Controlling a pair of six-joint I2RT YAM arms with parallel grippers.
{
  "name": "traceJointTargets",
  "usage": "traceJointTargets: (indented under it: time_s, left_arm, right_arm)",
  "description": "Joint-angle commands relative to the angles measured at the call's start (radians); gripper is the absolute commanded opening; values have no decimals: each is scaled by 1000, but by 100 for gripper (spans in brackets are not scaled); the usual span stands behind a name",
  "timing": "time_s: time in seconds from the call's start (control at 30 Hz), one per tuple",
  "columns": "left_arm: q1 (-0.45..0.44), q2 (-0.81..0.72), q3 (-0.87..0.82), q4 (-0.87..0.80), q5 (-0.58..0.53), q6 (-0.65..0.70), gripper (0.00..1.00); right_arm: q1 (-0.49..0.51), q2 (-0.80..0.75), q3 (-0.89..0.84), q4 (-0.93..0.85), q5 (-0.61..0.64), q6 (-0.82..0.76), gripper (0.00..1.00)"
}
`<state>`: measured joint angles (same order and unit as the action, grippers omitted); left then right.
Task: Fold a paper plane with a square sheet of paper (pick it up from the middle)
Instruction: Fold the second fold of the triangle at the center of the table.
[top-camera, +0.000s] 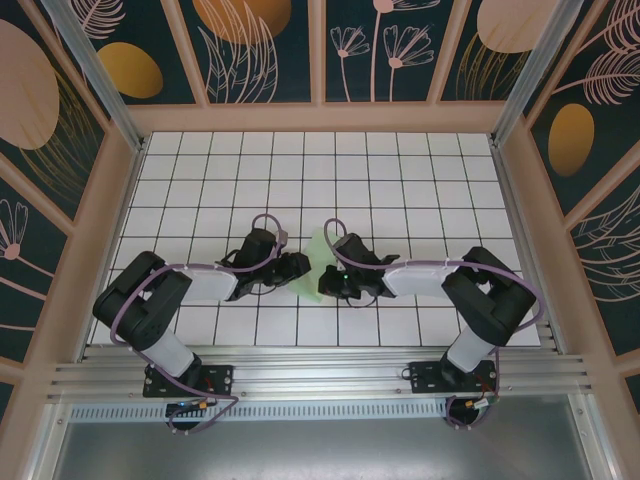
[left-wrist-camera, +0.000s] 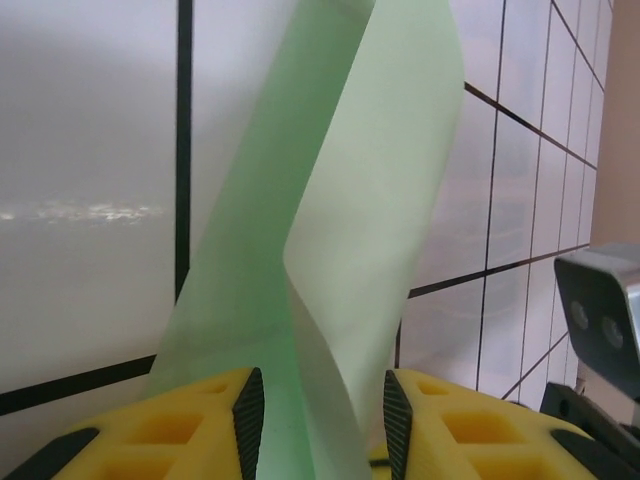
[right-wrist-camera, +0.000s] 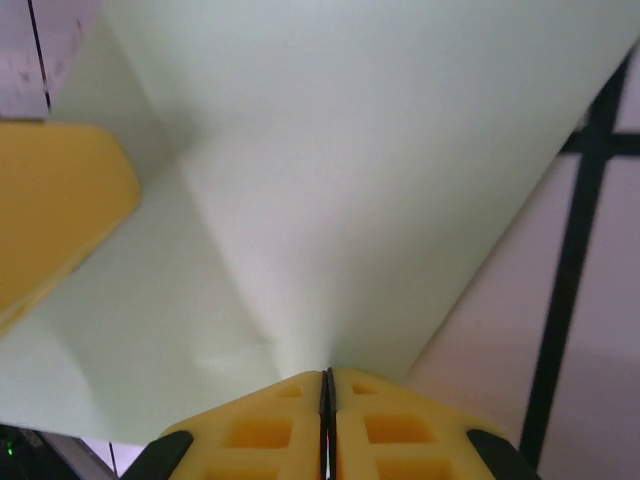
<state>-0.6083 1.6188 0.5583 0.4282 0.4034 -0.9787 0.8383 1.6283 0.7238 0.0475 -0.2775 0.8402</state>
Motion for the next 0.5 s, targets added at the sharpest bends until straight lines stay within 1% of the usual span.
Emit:
traceJointTargets:
  time_s: [0.0, 0.2, 0.33, 0.37, 0.47]
  left_arm:
    - [-1, -27, 33, -18, 34, 36, 38]
    - [-1, -35, 53, 9, 71, 28, 34]
    - [-1, -39, 60, 23, 78, 12, 35]
    - [-2, -36, 66, 22, 78, 9, 35]
    - [-1, -27, 79, 7, 65, 0, 37]
  right_arm:
    - [-23, -38, 28, -30, 64, 5, 11]
    - [-39, -129, -16, -14, 80, 1, 13]
    - [-36, -219, -78, 39, 29, -21, 20]
    - [-31, -244, -95, 52, 18, -29, 24]
    - [0, -287, -117, 75, -14, -73, 41]
